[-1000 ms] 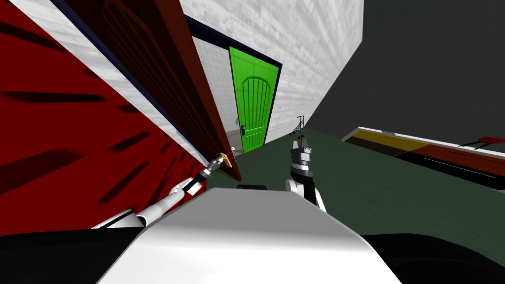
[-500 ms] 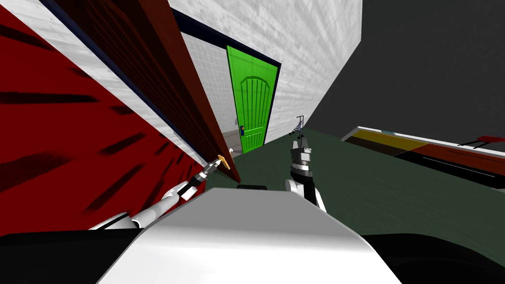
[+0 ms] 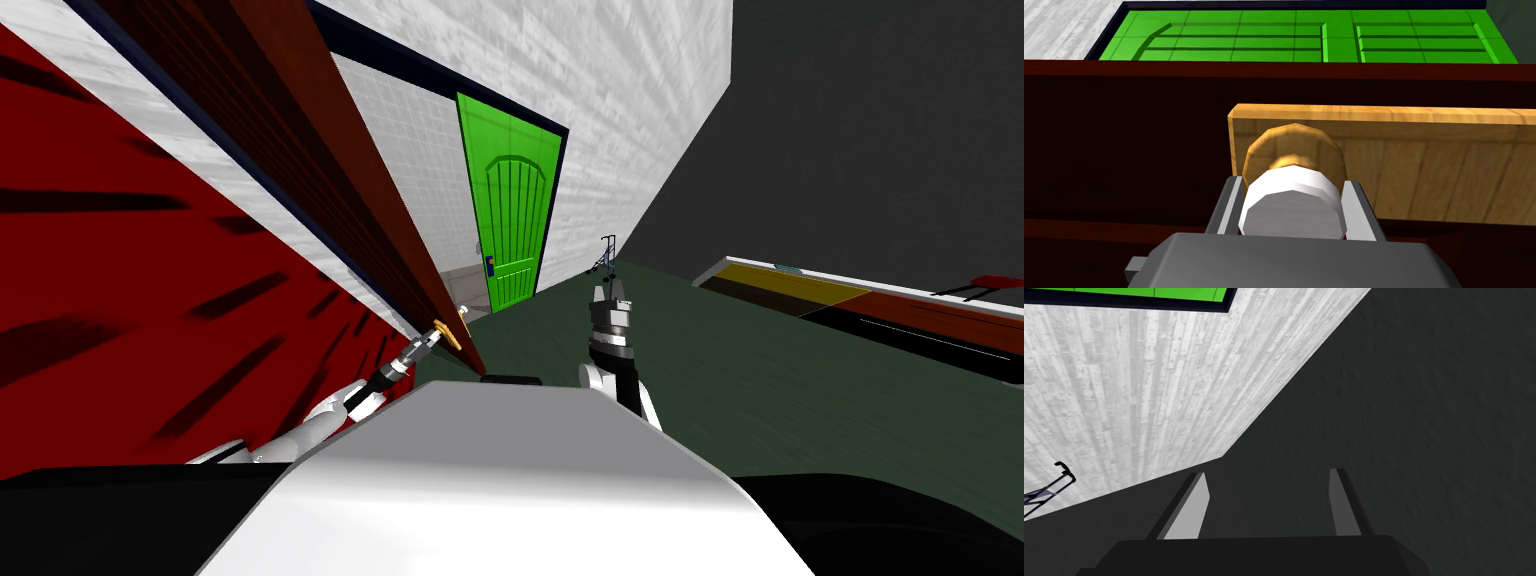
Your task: Pull the door open
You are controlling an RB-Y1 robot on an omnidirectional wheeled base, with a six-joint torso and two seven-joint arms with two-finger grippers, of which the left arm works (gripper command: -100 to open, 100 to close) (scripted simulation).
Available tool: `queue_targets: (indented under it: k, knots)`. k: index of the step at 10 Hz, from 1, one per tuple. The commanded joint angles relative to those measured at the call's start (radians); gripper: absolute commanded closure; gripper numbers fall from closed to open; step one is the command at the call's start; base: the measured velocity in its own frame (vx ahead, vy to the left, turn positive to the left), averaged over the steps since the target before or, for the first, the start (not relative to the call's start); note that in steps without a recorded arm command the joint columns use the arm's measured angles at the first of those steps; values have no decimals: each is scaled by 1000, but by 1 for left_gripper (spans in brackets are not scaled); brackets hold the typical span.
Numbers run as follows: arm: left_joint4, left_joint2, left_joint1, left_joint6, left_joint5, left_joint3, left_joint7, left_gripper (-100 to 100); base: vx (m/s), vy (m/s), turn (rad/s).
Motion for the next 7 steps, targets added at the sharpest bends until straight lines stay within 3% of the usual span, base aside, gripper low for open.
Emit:
queue_targets:
  k: [1,2,3,5,6,7]
  knots:
    - [12,-3,21,-31,-8,-15,1,100,28,-8,-8]
    - [39,3,33,-75,-10,-20,4,100,30,-19,-16]
    - [39,3,33,-77,-10,-20,4,100,25,-10,19]
    - [92,15,55,-150,-15,-29,11,100,39,-2,-14]
    - [92,15,55,-167,-15,-29,11,100,34,-3,10]
    - [117,21,67,-201,-17,-33,14,100,30,0,-4]
